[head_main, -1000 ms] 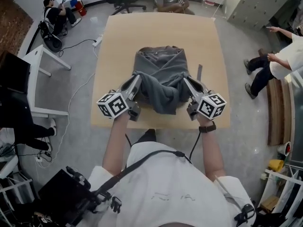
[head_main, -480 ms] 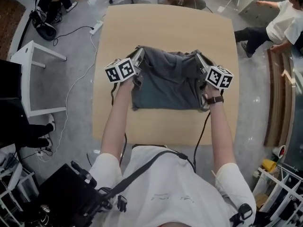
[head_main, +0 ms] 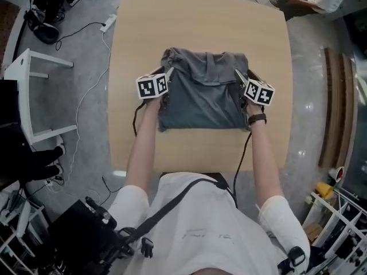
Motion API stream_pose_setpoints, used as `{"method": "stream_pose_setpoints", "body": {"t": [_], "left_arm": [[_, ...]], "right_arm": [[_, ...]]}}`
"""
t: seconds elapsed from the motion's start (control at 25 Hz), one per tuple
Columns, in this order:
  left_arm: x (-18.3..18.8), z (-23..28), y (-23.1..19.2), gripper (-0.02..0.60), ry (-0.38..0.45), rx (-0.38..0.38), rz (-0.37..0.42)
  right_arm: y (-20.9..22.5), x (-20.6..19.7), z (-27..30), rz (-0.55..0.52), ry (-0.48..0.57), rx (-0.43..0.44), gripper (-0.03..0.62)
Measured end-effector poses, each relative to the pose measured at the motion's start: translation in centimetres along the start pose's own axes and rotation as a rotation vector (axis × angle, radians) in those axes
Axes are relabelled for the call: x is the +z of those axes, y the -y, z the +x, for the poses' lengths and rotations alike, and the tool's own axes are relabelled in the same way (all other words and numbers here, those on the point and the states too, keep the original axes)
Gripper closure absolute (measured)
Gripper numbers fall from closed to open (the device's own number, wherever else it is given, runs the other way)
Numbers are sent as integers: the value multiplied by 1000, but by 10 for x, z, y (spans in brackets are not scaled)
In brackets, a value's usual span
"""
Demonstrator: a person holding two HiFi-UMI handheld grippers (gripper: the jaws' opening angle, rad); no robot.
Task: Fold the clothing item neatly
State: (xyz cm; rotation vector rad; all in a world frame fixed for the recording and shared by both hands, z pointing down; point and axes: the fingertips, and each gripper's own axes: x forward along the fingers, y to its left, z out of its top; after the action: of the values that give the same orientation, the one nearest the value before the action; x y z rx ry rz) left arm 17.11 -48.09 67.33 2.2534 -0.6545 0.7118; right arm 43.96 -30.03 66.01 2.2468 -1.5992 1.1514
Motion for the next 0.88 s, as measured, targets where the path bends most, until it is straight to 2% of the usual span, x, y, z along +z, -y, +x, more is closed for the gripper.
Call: {"method": "stream_pose_setpoints", "body": {"t": [0.16,0.28,0.36,0.44,0.56,0.72,0.88], "left_arm": [[-46,-52,-7,405,-11,50,7],[-96,-95,-9,403,-54,94,19],[-128,-118,-12,403,-91,115,22],[-156,-132,-13,403,-123,123,11],[-188,-138,-12,403,-167,106,2],[-215,-122,-8,403,-238,99,62],[-222,-105,-9,407,-232,116,45]], "right_arm": [[-6,-42,-45,9,26,22,307],[1,-85,-91,-9,17,-14,331],[8,-119,-112,14,-2,-35,361],[14,-152,-125,64,-40,-33,361],[9,-180,-130,79,-79,12,359],[-9,-194,-114,-28,-131,42,363],[-12,-214,-100,-106,-193,-16,448]]}}
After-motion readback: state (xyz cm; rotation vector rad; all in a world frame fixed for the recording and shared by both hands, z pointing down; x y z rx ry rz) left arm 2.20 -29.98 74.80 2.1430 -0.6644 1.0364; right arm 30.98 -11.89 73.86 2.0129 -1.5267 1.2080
